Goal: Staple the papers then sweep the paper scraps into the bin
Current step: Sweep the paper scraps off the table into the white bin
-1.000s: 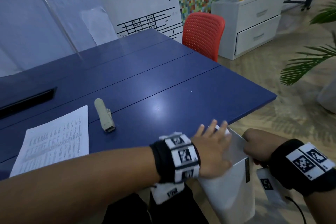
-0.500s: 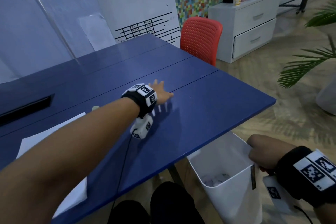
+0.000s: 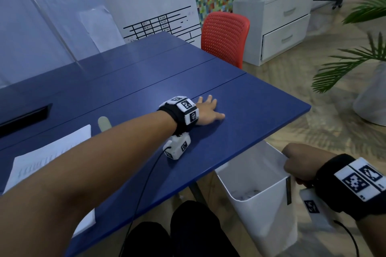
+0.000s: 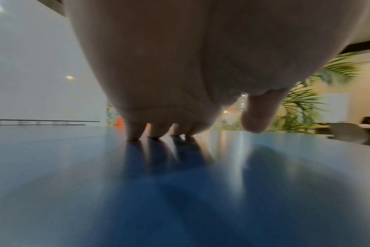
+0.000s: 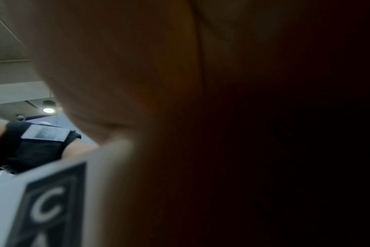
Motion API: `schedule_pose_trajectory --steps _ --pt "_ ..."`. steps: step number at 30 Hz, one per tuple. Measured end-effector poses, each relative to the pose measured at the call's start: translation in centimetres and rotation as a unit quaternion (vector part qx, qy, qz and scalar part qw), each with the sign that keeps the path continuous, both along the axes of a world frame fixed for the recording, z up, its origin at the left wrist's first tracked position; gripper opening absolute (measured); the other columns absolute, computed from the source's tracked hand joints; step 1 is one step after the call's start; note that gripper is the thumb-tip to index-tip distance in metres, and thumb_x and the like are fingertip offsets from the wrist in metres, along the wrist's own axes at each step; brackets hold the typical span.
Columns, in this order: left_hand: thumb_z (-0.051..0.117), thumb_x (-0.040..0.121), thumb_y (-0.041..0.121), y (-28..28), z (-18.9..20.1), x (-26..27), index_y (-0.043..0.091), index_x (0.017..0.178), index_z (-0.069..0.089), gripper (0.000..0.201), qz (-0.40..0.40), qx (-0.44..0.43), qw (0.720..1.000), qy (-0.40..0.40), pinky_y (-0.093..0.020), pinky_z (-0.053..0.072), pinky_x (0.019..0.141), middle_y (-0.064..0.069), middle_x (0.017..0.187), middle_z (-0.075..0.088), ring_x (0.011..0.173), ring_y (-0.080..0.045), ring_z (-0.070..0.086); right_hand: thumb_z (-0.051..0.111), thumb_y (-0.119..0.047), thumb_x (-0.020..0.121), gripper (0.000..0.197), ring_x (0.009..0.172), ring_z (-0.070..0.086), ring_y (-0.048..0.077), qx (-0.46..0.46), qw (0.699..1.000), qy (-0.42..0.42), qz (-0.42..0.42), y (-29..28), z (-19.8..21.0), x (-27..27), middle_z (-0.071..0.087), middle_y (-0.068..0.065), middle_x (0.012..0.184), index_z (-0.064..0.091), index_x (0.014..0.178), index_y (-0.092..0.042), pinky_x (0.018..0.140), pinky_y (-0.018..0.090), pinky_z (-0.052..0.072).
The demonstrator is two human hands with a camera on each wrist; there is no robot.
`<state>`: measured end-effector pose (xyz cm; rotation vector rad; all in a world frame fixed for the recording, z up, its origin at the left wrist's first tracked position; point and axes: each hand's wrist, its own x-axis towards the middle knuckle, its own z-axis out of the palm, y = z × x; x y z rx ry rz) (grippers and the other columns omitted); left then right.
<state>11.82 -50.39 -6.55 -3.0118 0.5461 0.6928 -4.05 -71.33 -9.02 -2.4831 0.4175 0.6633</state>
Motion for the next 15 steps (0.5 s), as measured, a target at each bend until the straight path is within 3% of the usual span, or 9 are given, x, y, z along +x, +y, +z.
schedule_pose_trajectory --steps 7,12,15 --pt "0.033 0.099 0.047 -3.1 0.5 -8.9 0.011 0.155 -0.002 0.075 -0.176 -0.017 0.984 0.027 -0.045 0.000 0.123 -0.006 0.164 -0.015 0.151 -0.027 -0.014 0.041 0.001 0.077 0.019 0.046 0.051 0.023 0.004 1.000 0.003 0.002 -0.6 -0.4 -0.2 0.056 0.016 0.061 0.059 0.080 -0.003 0.043 0.023 0.041" --pt "0.030 0.100 0.046 -4.2 -0.7 -14.7 0.010 0.154 -0.002 0.073 -0.278 -0.004 0.960 0.017 -0.043 -0.008 0.122 -0.006 0.163 -0.017 0.150 -0.023 -0.019 0.040 0.000 0.079 0.019 0.041 0.049 0.022 0.001 1.000 -0.002 0.013 -0.7 -0.4 -0.2 0.056 0.014 0.055 0.057 0.070 -0.002 0.041 0.023 0.039" --pt "0.032 0.100 0.045 -4.5 -1.3 -17.1 0.009 0.154 -0.006 0.075 -0.300 -0.003 0.951 0.079 -0.038 -0.007 0.122 -0.008 0.163 -0.016 0.151 -0.019 -0.012 0.041 0.001 0.079 0.019 0.041 0.049 0.022 0.007 1.000 -0.005 0.012 -0.8 -0.4 -0.3 0.057 0.013 0.055 0.056 0.068 -0.003 0.043 0.023 0.040"
